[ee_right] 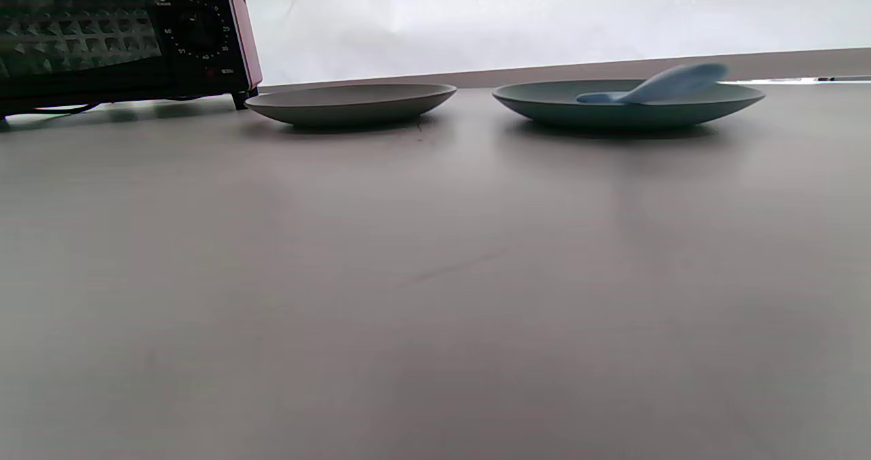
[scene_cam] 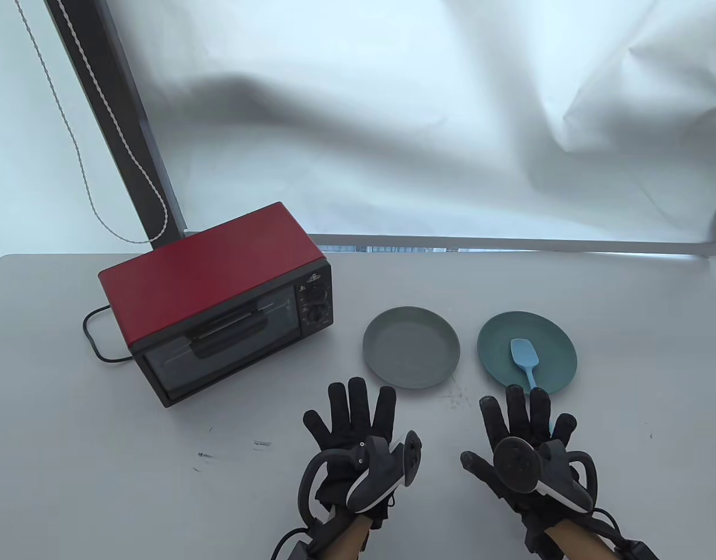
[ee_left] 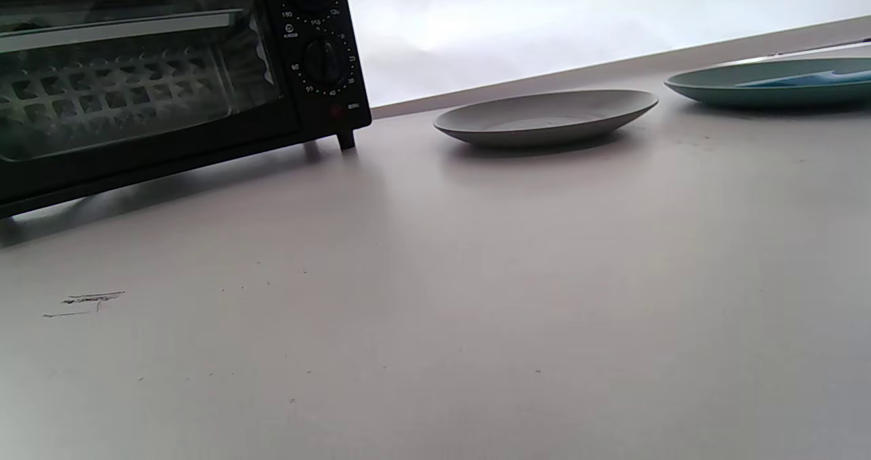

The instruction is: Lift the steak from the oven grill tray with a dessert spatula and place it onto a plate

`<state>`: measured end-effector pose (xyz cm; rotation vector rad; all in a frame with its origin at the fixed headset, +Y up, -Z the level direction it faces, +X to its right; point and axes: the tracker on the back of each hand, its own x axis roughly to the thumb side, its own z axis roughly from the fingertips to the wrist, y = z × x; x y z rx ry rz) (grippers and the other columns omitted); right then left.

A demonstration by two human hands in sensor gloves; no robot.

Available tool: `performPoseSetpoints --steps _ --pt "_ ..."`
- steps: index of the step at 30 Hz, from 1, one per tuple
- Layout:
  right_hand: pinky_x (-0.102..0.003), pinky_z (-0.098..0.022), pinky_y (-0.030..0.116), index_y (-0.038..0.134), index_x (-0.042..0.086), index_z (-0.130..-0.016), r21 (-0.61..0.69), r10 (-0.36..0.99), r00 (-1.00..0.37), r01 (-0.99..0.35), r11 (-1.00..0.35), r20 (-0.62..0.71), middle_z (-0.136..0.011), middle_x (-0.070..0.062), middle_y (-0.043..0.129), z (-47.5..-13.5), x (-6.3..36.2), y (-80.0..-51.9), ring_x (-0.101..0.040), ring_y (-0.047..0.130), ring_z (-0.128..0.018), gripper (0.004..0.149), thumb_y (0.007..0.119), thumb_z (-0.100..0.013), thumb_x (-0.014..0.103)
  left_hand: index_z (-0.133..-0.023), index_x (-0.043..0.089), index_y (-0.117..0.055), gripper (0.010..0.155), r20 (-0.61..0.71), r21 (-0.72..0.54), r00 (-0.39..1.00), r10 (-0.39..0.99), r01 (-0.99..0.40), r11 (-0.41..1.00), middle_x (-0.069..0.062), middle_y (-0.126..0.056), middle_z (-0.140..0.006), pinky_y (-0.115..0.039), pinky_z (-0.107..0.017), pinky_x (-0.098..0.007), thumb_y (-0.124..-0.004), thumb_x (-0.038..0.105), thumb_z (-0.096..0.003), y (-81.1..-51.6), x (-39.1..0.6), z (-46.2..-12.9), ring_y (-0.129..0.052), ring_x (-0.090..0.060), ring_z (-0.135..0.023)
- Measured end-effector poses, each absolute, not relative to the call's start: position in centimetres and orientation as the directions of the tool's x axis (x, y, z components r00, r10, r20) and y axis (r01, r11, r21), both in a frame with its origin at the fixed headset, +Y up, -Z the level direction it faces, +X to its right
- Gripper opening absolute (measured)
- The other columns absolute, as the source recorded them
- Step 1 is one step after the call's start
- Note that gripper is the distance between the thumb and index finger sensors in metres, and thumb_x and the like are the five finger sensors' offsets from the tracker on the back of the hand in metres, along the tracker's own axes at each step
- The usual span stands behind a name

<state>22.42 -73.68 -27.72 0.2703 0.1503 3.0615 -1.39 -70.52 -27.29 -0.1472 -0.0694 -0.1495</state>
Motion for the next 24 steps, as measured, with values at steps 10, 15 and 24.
performPoseSetpoints --steps 10,15,24 --pt "-0.086 -0.062 0.007 0.001 0.021 -0.116 0.085 0.073 -0.982 -0.058 -0.995 0.176 -0.118 -0.030 -0.015 -27.6 22.3 -73.4 -0.064 -0.009 -0.105 0.092 0.057 -0.061 0.069 -0.117 0.028 -0.001 0.083 0.074 -0.122 0.992 -0.103 0.111 0.986 -0.023 0.002 -0.123 -0.023 -0.068 -0.083 -0.032 0.074 -0.0548 -70.2 -1.6 -27.3 -0.006 -0.052 -0.112" --pt "-0.086 -0.063 0.007 0.001 0.021 -0.116 0.080 0.082 -0.981 -0.069 -0.994 0.176 -0.119 -0.030 -0.015 -27.7 22.3 -73.3 -0.063 -0.008 -0.105 0.092 0.056 -0.061 0.069 -0.118 0.028 -0.002 0.083 0.076 -0.105 0.995 -0.061 0.068 0.992 -0.024 -0.002 -0.124 -0.026 -0.070 -0.082 -0.033 0.073 -0.0553 -69.9 -1.7 -27.2 -0.011 -0.051 -0.113" --pt "-0.086 -0.063 0.008 0.001 0.021 -0.116 0.075 0.089 -0.980 -0.076 -0.994 0.176 -0.119 -0.030 -0.014 -27.7 22.4 -73.3 -0.063 -0.008 -0.106 0.091 0.056 -0.061 0.069 -0.118 0.027 -0.004 0.083 0.071 -0.102 0.993 0.093 -0.085 0.991 -0.024 -0.008 -0.125 -0.032 -0.072 -0.079 -0.033 0.073 -0.0554 -69.6 -2.6 -27.5 -0.017 -0.051 -0.114"
